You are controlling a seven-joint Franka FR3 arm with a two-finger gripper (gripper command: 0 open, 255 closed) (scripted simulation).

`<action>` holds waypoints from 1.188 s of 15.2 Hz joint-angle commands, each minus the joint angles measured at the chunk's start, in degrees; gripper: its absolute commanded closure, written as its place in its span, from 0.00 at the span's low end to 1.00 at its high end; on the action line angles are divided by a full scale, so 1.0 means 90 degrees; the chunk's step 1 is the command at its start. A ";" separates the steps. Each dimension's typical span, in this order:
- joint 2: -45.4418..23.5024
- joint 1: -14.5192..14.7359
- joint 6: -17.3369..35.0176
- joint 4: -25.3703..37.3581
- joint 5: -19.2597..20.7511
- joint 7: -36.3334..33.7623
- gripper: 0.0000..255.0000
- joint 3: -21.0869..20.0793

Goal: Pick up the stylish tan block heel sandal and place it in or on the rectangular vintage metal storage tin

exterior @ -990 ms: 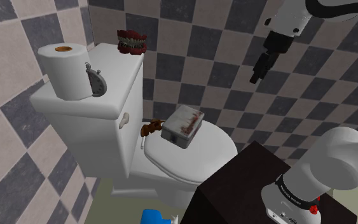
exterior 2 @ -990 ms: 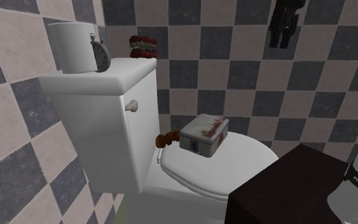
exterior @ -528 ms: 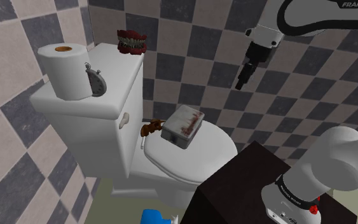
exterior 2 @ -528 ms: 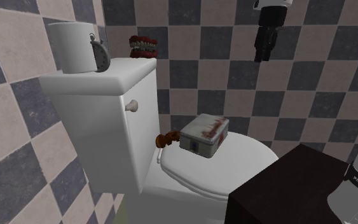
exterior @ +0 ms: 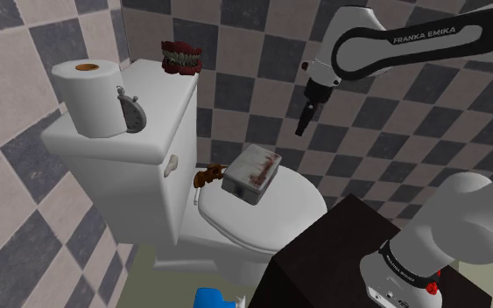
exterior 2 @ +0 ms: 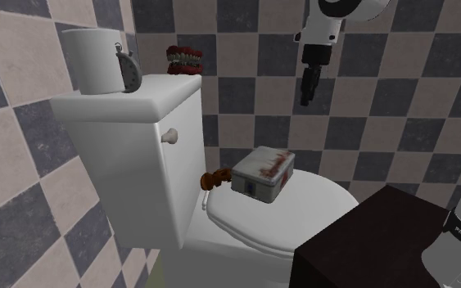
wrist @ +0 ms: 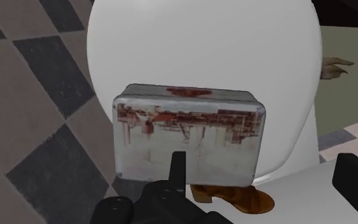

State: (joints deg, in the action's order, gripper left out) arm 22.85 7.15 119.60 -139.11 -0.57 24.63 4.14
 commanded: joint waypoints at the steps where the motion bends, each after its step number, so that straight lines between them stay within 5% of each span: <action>1: -0.0421 0.0112 0.0429 0.0047 -0.0015 0.0253 0.00 -0.0010; 18: -0.4315 0.0653 0.2878 0.1858 -0.0072 0.2284 0.00 -0.0383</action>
State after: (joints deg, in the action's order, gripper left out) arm -14.33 12.84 144.92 -123.68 -1.40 44.23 1.04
